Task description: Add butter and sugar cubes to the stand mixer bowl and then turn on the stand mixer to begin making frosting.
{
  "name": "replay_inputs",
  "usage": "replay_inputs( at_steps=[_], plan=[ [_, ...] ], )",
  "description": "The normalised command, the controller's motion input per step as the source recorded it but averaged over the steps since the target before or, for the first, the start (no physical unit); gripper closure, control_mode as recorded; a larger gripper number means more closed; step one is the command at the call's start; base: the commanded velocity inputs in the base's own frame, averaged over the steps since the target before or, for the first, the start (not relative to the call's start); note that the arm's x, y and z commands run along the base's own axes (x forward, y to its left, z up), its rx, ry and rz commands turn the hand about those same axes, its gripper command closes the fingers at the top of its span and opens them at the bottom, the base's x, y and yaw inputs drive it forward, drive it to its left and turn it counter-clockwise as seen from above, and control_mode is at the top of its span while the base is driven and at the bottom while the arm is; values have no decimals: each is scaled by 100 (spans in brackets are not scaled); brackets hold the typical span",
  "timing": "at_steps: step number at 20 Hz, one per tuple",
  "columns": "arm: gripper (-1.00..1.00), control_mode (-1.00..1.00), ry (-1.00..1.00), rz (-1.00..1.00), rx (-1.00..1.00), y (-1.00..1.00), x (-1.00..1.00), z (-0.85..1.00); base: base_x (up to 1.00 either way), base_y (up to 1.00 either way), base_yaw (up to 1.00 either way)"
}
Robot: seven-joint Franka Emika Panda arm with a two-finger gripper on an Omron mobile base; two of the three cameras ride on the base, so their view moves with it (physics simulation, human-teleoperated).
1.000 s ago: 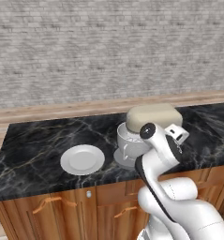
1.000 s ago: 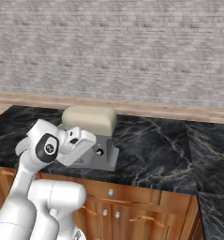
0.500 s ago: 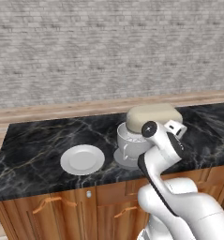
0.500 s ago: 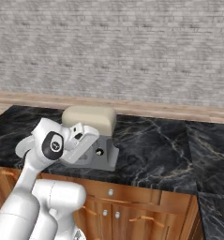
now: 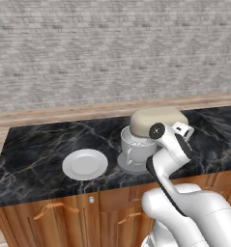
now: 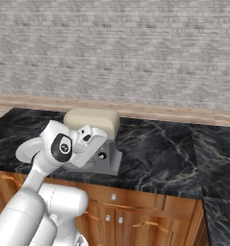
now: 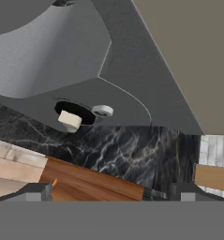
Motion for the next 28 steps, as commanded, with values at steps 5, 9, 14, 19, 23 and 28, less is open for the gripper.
replay_inputs(
  at_steps=[5, 9, 14, 19, 23, 28],
  plan=[
    [-100, -100, 0, 6, -5, -5, 18, -83, 0, 0, 0],
    [-100, -100, 0, 5, -7, 0, 15, -82, 0, 0, 0],
    [-100, -100, -3, 3, -6, 0, 19, -77, 0, 0, 0],
    [-100, -100, -6, 0, 0, 0, 8, -82, 0, 0, 0],
    [-100, -100, -2, 2, 0, 0, 4, -87, 0, 0, 0],
    [-100, -100, -1, 3, 0, 0, 0, -98, 0, 0, 0]
  ],
)
